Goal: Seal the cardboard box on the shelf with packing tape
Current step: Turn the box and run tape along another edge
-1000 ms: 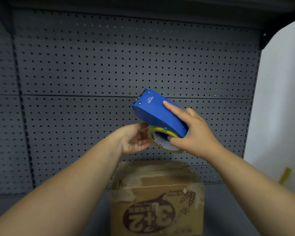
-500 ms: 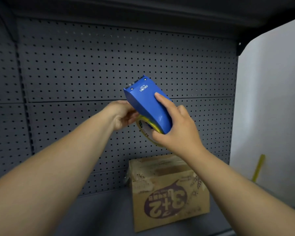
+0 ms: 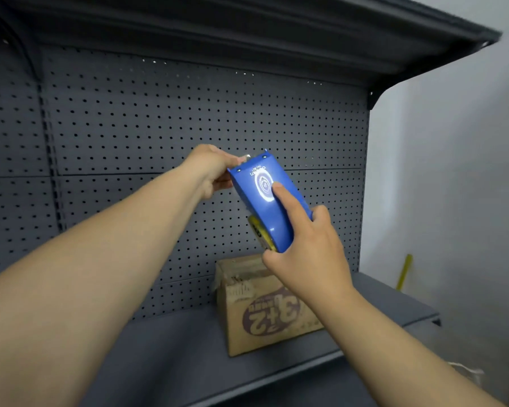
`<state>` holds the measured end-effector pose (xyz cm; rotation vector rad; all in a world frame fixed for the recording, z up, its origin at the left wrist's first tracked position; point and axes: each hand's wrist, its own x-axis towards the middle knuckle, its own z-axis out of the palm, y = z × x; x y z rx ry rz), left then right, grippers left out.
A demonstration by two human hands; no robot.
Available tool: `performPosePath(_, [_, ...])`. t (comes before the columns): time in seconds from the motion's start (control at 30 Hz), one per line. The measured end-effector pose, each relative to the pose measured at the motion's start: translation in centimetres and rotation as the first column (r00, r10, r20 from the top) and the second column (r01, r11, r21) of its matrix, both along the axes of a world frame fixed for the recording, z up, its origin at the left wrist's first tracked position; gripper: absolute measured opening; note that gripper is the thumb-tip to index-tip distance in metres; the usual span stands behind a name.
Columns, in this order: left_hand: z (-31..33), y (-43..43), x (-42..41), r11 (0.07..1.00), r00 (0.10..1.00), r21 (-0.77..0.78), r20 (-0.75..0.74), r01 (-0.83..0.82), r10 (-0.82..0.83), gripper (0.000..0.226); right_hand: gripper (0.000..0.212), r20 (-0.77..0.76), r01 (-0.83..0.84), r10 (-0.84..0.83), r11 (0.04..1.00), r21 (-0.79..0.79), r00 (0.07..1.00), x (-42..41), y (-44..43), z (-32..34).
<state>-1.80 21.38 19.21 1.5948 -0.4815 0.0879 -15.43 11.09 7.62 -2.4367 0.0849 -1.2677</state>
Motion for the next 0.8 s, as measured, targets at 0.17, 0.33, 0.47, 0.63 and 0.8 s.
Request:
performPosePath(0.17, [1.0,1.0,-2.4,0.999,1.000,-0.048,0.021,0.008,-0.007,0.019,0.084,-0.029,0.023,-0.023,1.000,0.020,0.999,-4.2,1.5,-0.2])
performPosePath(0.33, [3.1,3.4,-3.7,0.999,0.999,-0.029,0.041,-0.034,0.035,0.007,0.087,-0.041,0.055,-0.056,0.998,-0.031,0.998,-6.5,2.9,-0.1])
performPosePath(0.47, [4.2,4.5,-3.4,0.997,0.996,-0.056,0.059,-0.058,0.061,0.008,0.088,-0.058,0.075,-0.079,0.995,-0.065,0.995,-7.6,3.8,0.1])
performPosePath(0.63, [5.1,5.8,-1.6,0.987,0.995,-0.133,0.029,-0.091,0.095,0.008,0.086,-0.077,0.108,-0.118,0.987,-0.117,0.990,-7.7,5.0,0.7])
performPosePath(0.8, [3.3,6.0,0.7,0.997,0.996,-0.019,0.029,-0.080,0.080,0.020,0.086,-0.129,0.164,-0.181,0.977,-0.134,0.975,-5.9,6.4,0.0])
